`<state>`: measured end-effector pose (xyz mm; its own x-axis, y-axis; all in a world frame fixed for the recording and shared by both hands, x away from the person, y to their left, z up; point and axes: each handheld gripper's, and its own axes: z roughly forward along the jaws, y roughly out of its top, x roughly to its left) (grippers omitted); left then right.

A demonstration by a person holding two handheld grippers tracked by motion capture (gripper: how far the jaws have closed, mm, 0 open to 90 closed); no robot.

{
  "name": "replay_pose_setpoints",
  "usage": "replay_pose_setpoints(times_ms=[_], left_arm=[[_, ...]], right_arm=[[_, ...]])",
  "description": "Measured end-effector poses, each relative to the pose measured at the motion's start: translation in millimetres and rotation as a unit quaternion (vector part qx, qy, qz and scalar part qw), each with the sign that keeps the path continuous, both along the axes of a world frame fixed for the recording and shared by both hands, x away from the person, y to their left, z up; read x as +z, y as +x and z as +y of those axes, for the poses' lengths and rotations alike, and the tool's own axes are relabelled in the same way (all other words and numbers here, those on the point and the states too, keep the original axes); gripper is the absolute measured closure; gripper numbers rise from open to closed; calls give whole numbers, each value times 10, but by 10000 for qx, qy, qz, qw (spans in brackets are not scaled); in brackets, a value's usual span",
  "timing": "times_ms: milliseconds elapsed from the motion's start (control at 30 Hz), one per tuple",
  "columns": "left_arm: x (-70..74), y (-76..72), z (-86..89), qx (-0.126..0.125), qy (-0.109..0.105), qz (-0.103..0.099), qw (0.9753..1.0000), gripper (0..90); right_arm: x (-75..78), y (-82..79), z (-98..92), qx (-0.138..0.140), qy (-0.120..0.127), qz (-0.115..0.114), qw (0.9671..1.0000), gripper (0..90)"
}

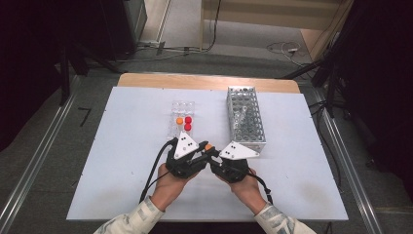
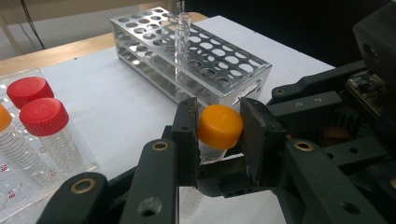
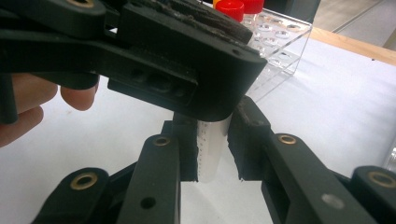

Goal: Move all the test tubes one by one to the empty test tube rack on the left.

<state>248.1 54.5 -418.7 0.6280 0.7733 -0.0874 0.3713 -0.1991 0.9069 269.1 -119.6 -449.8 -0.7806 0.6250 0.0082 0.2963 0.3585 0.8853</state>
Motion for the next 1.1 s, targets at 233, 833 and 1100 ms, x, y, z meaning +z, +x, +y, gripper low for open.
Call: replay_pose_setpoints(times_ms=[233, 833, 1100], left_arm=[[9, 4, 16, -50, -76, 40, 10000, 698], [114, 62, 222, 152, -288, 80, 9994, 700], [169, 111, 379, 337, -370, 84, 9987, 700]], right_arm=[[6, -4, -4, 10, 23, -17, 10000, 686], [87, 44, -247, -23, 49, 140, 9999, 334], [113, 75, -416, -139, 110, 183, 9997, 311]])
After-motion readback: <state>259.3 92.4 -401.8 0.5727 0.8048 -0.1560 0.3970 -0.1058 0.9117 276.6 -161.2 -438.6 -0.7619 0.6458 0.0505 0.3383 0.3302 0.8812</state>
